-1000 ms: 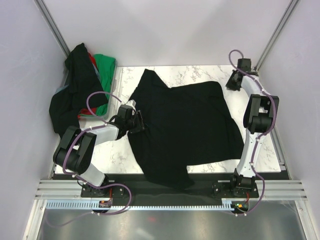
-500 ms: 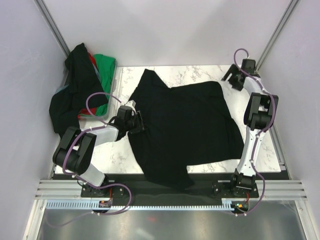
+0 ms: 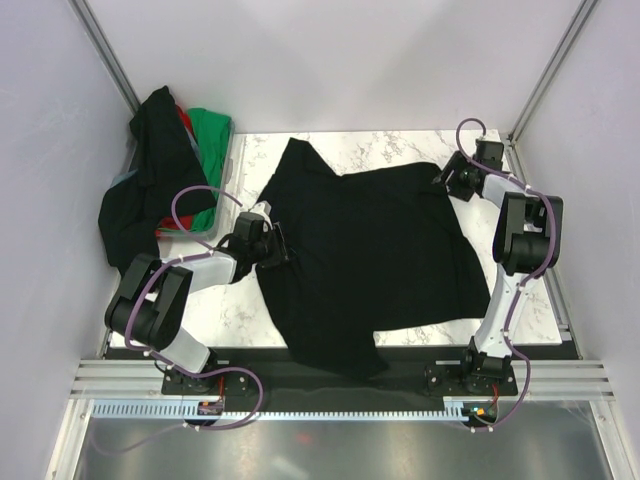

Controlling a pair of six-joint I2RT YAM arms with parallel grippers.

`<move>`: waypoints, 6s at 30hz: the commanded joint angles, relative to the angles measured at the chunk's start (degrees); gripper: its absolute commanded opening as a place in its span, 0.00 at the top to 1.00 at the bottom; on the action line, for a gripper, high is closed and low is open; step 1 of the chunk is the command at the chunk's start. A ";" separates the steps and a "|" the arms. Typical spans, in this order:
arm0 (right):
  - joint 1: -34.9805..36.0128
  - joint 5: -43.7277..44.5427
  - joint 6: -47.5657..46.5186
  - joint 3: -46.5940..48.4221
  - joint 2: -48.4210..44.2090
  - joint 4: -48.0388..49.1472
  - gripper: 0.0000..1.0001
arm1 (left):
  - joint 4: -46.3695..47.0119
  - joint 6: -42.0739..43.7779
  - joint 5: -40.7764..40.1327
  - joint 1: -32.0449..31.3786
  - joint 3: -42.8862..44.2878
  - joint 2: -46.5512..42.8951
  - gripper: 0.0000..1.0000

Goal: Fold and stack the t-shirts
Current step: Flatten the tshirt out, then fold the tshirt

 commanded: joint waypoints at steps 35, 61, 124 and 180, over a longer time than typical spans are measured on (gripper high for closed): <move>0.87 6.37 -7.03 7.72 -4.04 -11.13 0.71 | -3.58 -0.89 -1.24 -0.15 -1.49 0.95 0.53; 2.01 7.51 -8.09 4.73 -1.67 -10.95 0.57 | -3.58 -0.72 -1.42 -0.24 -1.49 0.95 0.54; 2.36 8.92 -8.79 8.33 -1.84 -11.83 0.83 | -3.58 -0.80 -1.33 -0.15 -1.31 1.30 0.55; 13.17 10.68 6.50 -37.89 -41.49 -9.02 0.06 | -25.82 -13.11 -16.36 -15.53 -0.18 -10.06 0.39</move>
